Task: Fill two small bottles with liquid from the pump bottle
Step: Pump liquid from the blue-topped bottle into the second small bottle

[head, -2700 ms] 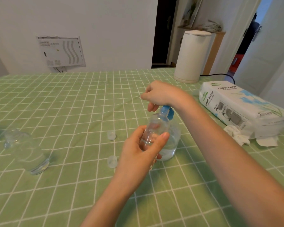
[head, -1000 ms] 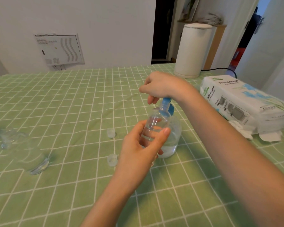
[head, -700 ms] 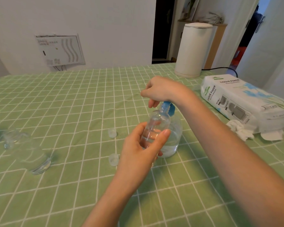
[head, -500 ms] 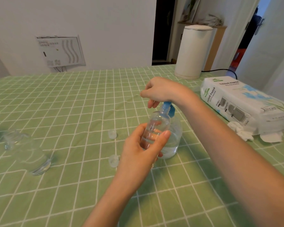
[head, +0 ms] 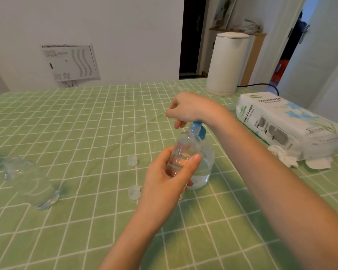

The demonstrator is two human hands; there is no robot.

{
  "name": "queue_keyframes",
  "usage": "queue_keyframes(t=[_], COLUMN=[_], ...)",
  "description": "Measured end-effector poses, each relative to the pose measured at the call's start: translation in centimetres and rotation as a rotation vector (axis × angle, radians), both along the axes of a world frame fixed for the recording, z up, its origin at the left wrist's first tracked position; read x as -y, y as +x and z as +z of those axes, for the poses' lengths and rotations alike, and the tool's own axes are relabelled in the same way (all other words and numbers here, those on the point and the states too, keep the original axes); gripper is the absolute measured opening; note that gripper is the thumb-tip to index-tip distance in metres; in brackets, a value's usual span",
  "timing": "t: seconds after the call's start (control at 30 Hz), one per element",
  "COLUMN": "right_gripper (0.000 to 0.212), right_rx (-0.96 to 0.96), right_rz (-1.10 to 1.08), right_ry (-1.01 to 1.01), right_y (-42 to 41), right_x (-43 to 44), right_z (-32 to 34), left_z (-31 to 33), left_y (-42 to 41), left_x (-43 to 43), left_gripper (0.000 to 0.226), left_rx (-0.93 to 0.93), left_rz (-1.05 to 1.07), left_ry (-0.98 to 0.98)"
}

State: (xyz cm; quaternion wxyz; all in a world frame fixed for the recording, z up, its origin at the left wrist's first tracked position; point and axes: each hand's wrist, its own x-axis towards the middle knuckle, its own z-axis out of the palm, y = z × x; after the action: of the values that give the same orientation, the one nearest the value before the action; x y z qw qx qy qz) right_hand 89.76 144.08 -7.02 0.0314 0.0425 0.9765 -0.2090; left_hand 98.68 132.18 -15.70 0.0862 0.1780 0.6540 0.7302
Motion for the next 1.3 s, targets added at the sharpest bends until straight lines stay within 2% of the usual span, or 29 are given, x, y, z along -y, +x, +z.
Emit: queue_keyframes(t=[0.43,0.7,1.3], right_gripper=[0.033,0.033,0.03], right_rx=[-0.014,-0.049,-0.062], right_rz=[-0.02,-0.019,-0.003], right_ry=[-0.051,-0.036,-0.067], right_y=[0.0,-0.1,-0.1], right_x=[-0.2,-0.1,-0.2], right_z=[-0.1,0.5,-0.7], left_z=[-0.2,0.0,-0.3], left_y=[-0.1,-0.1,-0.1], left_x=[0.1,-0.1,0.1], left_gripper=[0.031,0.039,0.031], left_rx=[-0.018,-0.019,-0.018], left_rz=[-0.007,0.0,0.006], left_ry=[-0.01,0.004,-0.02])
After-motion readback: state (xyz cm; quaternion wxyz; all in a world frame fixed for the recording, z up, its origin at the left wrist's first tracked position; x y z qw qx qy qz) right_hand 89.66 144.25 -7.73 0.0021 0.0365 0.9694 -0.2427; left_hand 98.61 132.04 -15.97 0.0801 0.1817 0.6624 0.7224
